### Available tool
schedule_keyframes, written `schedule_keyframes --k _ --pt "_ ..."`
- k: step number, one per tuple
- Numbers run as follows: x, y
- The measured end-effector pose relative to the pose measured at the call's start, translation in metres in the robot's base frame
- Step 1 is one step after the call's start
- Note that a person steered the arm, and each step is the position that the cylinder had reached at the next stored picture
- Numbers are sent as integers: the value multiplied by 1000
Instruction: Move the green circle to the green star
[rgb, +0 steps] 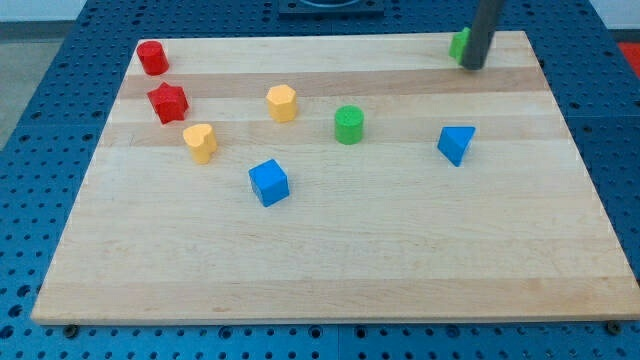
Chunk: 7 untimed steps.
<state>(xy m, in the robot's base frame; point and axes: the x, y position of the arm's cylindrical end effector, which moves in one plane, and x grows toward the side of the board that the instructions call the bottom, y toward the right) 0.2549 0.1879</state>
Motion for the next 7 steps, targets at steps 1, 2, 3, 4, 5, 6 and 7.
schedule_keyframes --k 1,2,3,4,5,6,7 --pt "66 -34" --pt "130 -139" --pt "171 -173" --pt "160 -241" --pt "140 -240" --pt "128 -155" --pt "76 -119"
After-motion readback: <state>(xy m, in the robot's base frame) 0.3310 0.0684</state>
